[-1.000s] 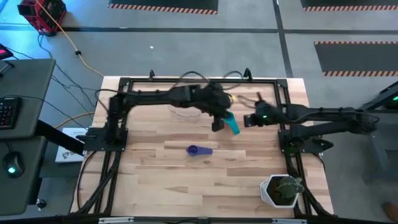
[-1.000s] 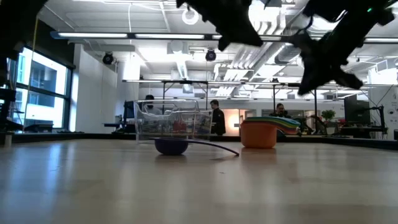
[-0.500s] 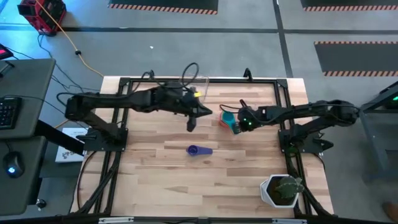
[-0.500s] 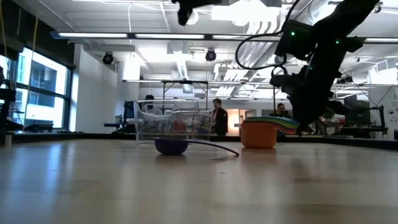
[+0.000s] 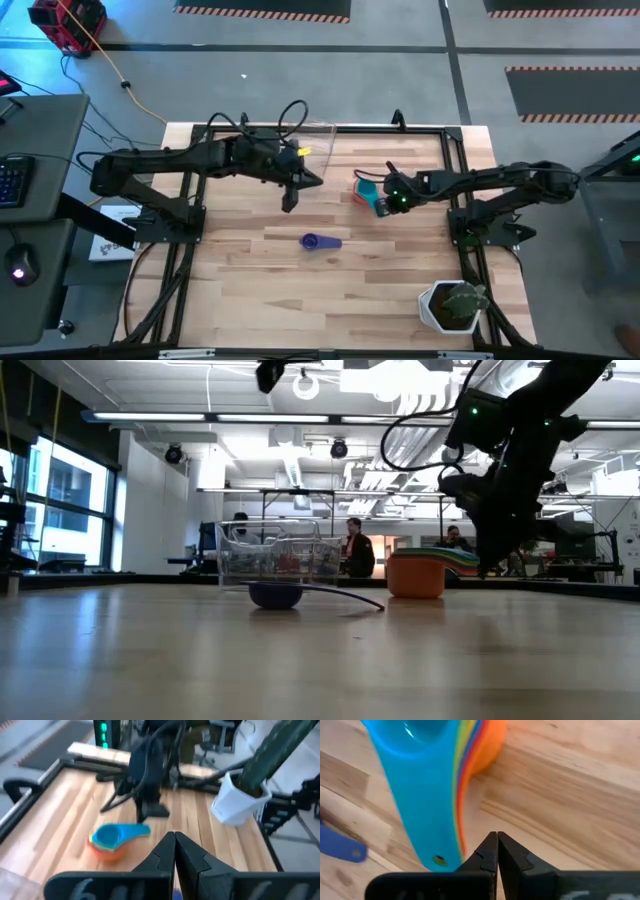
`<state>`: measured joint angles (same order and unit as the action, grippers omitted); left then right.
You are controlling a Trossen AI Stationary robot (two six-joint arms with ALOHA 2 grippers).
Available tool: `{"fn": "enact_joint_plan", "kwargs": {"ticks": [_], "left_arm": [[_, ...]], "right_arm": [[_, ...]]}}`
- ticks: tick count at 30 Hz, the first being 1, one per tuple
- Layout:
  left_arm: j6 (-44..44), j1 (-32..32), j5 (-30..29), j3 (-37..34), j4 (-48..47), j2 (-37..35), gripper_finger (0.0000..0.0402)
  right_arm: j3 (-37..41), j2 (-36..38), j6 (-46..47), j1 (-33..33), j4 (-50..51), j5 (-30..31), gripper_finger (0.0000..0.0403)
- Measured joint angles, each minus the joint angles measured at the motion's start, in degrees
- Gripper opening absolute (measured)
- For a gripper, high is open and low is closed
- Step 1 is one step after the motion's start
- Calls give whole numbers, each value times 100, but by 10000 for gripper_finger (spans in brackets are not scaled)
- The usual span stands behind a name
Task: Nest measuring cups in basket
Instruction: Put the purple measuring cup on top of the light blue measuring cup
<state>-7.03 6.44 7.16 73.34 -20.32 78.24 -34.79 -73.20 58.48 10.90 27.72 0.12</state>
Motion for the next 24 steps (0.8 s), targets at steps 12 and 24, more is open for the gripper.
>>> {"fn": "enact_joint_plan", "kwargs": {"ticks": [12,24], "left_arm": [[-234,-53,492,-910,-196,-635,0],[-1326,-528,593,-2296,435,2,114]], "right_arm": [[2,2038,-54,-329,46,-314,0],[-4,2296,-110,-507,-824,175,0]]}}
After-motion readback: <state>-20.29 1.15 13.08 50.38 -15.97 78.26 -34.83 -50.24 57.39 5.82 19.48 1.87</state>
